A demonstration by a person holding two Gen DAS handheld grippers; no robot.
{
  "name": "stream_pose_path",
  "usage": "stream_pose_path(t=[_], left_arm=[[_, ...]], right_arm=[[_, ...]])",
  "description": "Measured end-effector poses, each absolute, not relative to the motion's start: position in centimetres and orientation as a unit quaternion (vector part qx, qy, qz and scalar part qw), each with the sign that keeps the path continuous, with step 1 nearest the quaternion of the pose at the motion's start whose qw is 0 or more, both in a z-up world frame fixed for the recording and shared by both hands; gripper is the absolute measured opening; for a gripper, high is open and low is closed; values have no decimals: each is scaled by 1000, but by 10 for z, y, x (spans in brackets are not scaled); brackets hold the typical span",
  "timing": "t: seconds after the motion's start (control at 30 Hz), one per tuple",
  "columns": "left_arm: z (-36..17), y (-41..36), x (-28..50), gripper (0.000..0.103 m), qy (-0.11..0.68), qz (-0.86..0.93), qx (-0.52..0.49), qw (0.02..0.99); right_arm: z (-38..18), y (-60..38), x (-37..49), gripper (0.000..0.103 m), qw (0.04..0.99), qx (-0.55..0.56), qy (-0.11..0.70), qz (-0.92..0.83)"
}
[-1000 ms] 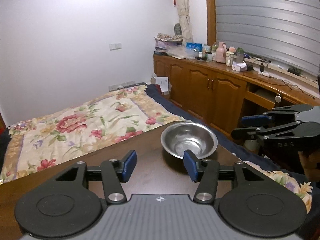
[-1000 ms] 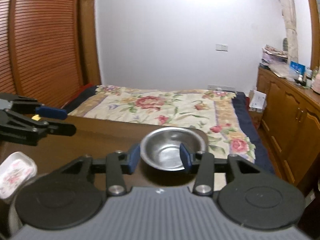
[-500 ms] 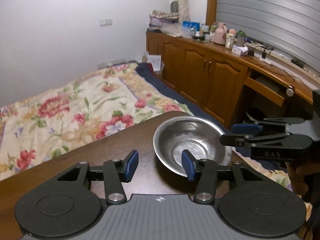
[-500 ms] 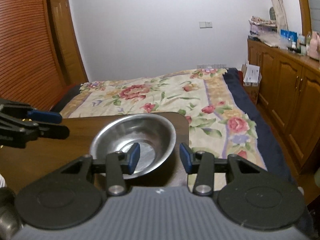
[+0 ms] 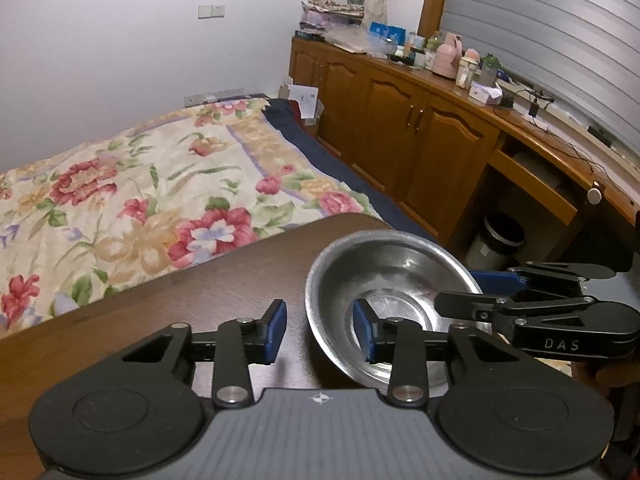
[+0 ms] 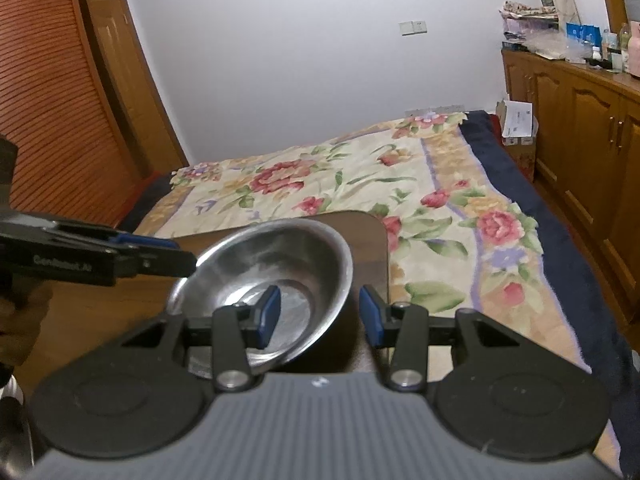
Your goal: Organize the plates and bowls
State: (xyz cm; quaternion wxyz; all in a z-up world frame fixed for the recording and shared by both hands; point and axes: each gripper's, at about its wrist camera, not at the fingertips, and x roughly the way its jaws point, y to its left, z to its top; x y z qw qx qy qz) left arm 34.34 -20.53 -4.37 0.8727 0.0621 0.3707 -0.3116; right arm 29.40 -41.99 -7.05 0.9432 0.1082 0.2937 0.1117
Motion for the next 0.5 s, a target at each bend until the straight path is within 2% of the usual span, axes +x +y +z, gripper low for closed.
stream_pose_path(t=[0.07,0.27,0.33,0.5], left_arm=[[-49,-210,343,26,381,-313,67,867],[-53,-212,344,19,387,-310,73,865],[-53,-210,344,18,389,-311,71,864],[-52,-208,342,17,389,-313,71,864]], right_arm=[[-71,-419,295,40,942,104,298,112],[-73,-416,295,31,939,105,306,114],[-73,-416,296,26,938,108,308,114],[-76,-415,298,25,933,121,316,120]])
